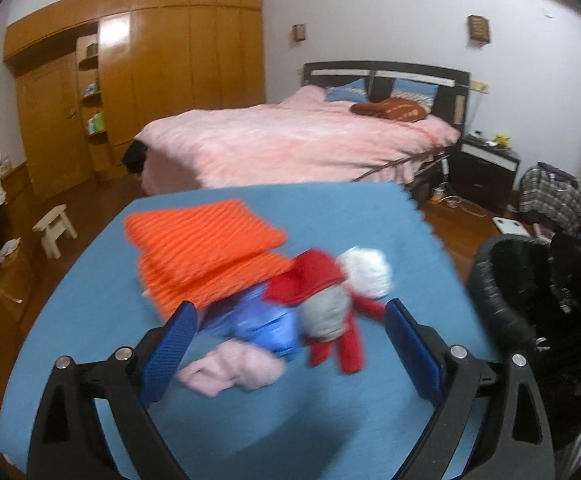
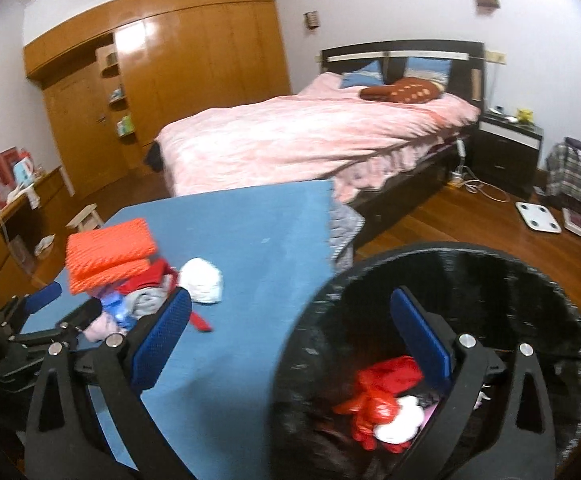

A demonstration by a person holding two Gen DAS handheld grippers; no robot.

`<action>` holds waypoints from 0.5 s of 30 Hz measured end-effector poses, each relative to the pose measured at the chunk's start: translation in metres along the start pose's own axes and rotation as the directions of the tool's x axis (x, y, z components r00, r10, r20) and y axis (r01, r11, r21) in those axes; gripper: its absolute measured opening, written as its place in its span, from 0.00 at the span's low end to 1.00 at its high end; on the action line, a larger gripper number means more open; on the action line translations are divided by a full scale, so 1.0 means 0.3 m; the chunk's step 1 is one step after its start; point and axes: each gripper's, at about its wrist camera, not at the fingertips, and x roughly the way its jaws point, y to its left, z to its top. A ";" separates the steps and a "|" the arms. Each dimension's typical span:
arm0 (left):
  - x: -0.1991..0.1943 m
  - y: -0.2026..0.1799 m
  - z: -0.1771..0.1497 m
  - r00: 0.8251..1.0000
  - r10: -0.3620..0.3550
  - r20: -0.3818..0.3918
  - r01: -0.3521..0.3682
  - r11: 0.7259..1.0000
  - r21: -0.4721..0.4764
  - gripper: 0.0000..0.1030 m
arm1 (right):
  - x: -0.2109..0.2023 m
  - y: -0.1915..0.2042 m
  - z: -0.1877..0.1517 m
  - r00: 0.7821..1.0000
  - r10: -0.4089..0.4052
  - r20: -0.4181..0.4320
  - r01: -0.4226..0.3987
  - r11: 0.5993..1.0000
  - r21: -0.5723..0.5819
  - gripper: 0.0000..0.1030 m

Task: Collect trash
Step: 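Move the left tool back to the pile and grasp the pink sock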

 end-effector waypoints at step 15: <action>0.142 0.150 -0.111 0.987 -0.021 -0.160 0.005 0.995 -0.101 0.78 | 0.157 0.207 -0.040 0.996 0.073 -0.042 -0.076 0.994 -0.084 0.94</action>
